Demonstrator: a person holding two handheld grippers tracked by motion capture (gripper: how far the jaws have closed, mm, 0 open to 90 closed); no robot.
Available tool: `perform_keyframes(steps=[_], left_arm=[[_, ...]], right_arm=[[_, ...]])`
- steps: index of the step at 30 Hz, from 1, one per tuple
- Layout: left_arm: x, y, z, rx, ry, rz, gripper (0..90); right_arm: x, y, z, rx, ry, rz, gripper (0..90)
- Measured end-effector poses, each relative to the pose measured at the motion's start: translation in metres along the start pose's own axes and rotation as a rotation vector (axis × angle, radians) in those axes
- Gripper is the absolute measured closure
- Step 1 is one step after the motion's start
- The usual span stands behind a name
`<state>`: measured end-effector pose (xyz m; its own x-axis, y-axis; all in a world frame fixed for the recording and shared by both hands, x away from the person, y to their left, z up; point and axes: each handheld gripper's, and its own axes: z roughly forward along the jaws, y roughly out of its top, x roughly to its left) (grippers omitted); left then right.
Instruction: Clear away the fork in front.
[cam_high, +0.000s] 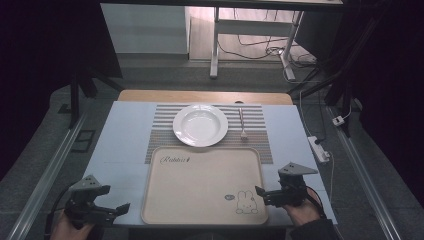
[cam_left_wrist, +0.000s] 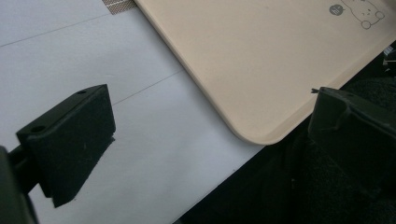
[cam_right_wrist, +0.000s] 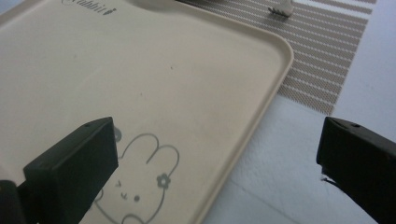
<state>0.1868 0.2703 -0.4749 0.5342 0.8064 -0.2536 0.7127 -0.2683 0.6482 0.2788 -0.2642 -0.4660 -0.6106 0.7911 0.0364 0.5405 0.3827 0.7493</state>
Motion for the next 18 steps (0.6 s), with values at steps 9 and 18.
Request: perform_keyframes(steps=[9,18], left_arm=[[0.0,0.0,0.0,0.0,0.001,0.0,1.2],[0.0,0.0,0.0,0.002,0.002,-0.001,1.3]], right_arm=[[-0.005,0.015,0.023,0.011,-0.015,-0.019,0.0],[-0.011,0.031,0.043,0.004,-0.048,-0.05,0.0]])
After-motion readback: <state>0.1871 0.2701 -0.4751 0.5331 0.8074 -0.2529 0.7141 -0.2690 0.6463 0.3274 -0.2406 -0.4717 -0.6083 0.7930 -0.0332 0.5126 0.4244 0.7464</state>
